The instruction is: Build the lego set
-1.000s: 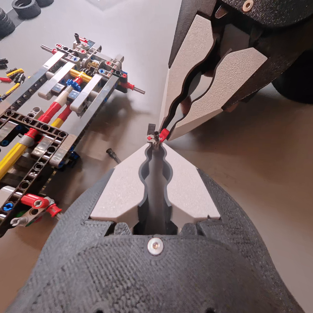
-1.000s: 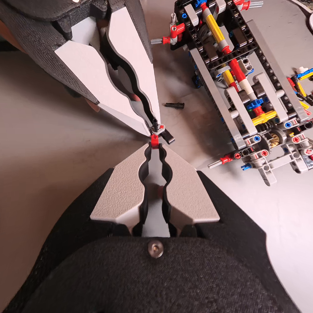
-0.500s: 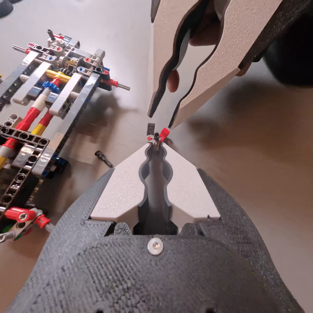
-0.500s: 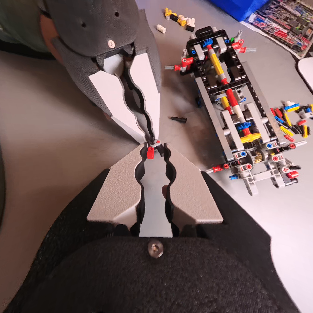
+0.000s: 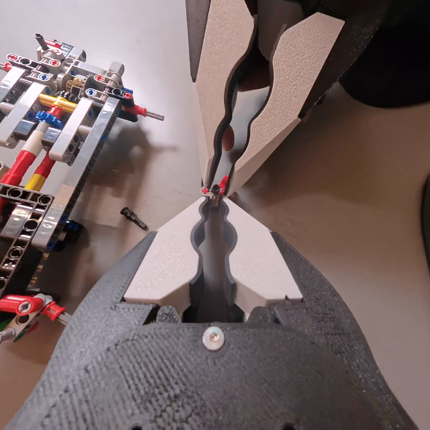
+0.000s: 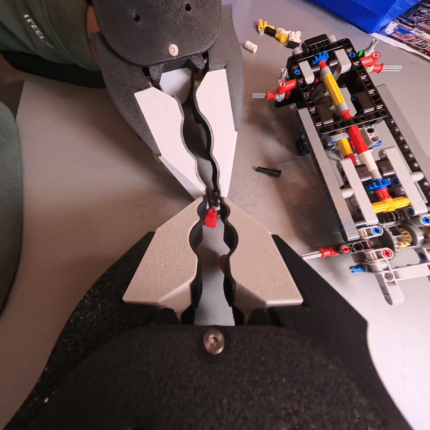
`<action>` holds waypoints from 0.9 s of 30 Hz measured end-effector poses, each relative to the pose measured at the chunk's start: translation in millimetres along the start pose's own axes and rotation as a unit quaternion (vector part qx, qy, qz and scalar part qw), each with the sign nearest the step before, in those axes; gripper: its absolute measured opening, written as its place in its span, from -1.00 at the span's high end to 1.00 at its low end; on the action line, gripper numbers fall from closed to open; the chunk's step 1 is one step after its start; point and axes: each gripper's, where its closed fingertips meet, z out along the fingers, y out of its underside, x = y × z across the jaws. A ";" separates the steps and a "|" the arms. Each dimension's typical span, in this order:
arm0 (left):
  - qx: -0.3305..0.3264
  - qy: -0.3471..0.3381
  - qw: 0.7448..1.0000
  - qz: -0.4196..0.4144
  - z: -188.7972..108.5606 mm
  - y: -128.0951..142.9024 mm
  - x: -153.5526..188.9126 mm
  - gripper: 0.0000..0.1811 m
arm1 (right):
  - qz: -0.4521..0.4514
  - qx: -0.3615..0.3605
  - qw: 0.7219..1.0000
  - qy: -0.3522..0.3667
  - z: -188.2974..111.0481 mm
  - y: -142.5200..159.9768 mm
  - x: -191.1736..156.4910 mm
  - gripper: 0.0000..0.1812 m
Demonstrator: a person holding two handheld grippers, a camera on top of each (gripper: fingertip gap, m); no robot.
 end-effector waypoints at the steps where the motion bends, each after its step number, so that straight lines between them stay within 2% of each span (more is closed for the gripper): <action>1: 0.000 0.002 1.000 0.000 -0.1 0.0 0.3 0.93 | 0.002 0.001 1.000 0.001 -0.1 -0.1 1.1 0.91; 6: 0.002 0.008 1.000 -0.002 -0.3 0.6 0.9 0.92 | 0.004 0.009 1.000 -0.008 0.5 0.0 0.4 0.99; 13: 0.013 0.009 1.000 -0.001 0.0 -1.3 1.1 0.91 | 0.053 0.020 0.998 -0.034 -3.6 3.1 1.3 0.98; 23: -0.015 -0.011 0.999 0.049 1.7 -1.2 3.7 0.93 | 0.000 0.012 1.000 -0.023 -1.8 5.0 -2.4 0.98; 27: -0.032 -0.010 0.998 0.055 0.5 0.9 5.2 0.93 | -0.019 0.032 0.999 -0.024 -0.6 3.3 -3.3 0.99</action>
